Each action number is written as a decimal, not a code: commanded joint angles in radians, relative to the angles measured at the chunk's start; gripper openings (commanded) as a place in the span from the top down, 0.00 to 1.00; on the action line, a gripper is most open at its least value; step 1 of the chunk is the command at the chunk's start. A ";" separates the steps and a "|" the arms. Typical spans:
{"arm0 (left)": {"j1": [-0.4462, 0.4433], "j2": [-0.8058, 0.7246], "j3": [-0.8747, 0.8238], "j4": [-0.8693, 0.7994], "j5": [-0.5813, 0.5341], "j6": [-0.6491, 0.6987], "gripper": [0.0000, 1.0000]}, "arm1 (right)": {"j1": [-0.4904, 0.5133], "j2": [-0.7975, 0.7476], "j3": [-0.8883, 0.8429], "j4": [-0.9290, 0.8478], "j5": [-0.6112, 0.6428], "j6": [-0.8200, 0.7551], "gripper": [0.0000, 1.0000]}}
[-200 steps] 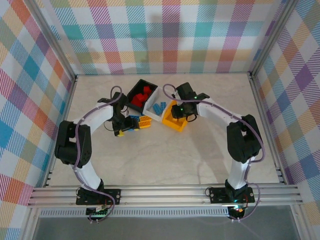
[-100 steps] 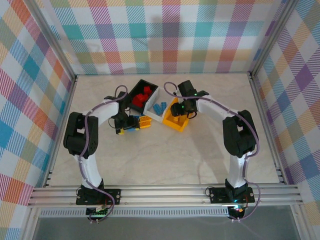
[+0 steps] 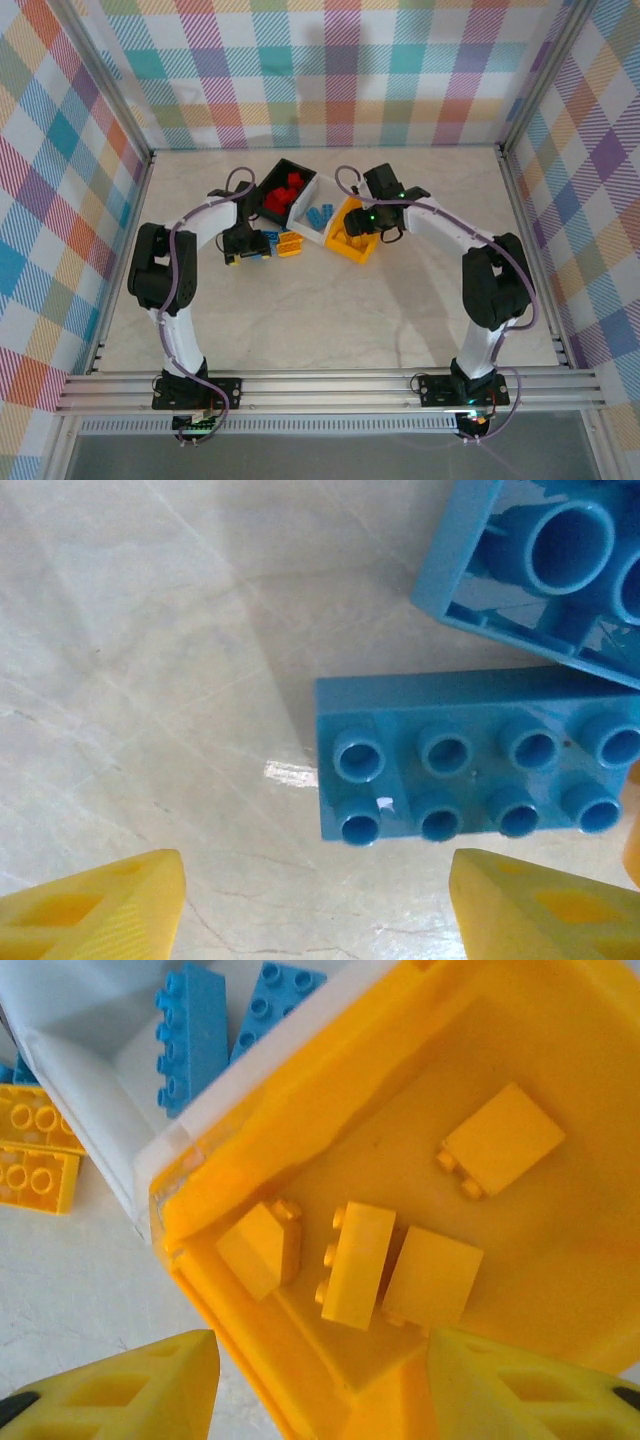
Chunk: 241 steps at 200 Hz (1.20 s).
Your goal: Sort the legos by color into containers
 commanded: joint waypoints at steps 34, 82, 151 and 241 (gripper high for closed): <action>-0.016 0.002 0.036 0.024 0.137 0.022 0.14 | -0.003 -0.070 -0.068 0.017 -0.017 0.005 0.41; -0.018 0.076 0.109 0.017 0.117 0.022 0.12 | -0.003 -0.082 -0.084 0.015 -0.020 0.009 0.40; 0.006 0.153 0.180 -0.041 0.071 0.031 0.15 | -0.003 -0.077 -0.098 0.017 -0.022 0.016 0.39; 0.053 0.100 0.072 -0.024 0.041 0.061 0.24 | -0.002 -0.038 -0.081 0.028 -0.052 0.044 0.39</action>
